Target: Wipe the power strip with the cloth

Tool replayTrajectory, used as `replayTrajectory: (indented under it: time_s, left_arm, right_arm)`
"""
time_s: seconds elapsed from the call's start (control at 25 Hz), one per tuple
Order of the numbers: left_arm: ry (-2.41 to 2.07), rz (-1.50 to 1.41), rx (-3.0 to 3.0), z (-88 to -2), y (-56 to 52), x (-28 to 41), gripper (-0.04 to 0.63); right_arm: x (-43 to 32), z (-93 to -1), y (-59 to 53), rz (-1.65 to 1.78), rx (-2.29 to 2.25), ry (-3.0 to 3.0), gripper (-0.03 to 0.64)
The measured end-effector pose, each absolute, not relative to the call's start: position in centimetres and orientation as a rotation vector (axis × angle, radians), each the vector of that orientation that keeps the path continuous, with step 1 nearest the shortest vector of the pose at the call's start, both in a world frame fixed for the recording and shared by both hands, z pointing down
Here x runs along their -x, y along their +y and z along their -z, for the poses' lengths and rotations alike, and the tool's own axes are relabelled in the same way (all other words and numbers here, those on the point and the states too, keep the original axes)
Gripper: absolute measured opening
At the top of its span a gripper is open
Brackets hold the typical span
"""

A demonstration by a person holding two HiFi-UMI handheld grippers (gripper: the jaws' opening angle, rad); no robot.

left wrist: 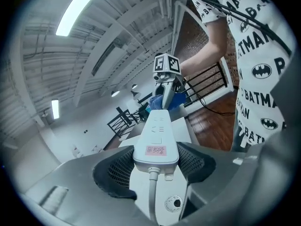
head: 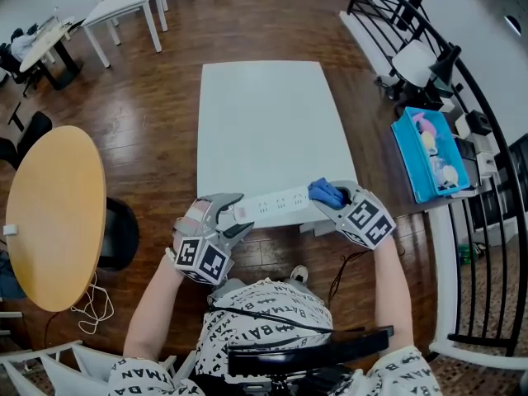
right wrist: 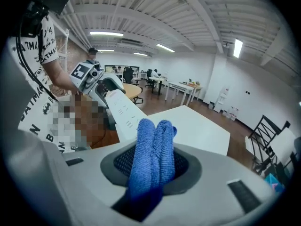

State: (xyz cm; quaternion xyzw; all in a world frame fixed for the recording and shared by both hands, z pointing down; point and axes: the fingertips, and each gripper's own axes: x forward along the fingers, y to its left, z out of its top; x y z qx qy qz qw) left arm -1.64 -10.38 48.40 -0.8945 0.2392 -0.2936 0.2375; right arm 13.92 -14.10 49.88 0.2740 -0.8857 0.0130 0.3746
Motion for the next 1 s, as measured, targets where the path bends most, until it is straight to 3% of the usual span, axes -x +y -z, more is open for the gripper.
replayTrajectory:
  time_s: [0.4, 0.76, 1.0]
  left_arm:
    - [0.524, 0.869, 2.370, -49.0, -9.0, 0.6, 0.285]
    - [0.335, 0.964, 2.248, -50.0, -8.0, 0.0, 0.284]
    - [0.229, 0.965, 2.222, -50.6, -6.4, -2.1, 0.284]
  right_arm:
    - [-14.0, -50.3, -13.5, 0.017, -0.598, -2.225, 0.132]
    - [-13.2, -50.8, -10.1, 0.210, -0.206, -2.064, 0.132]
    - [-9.1, -49.5, -8.2, 0.258, -0.033, -2.122, 0.133]
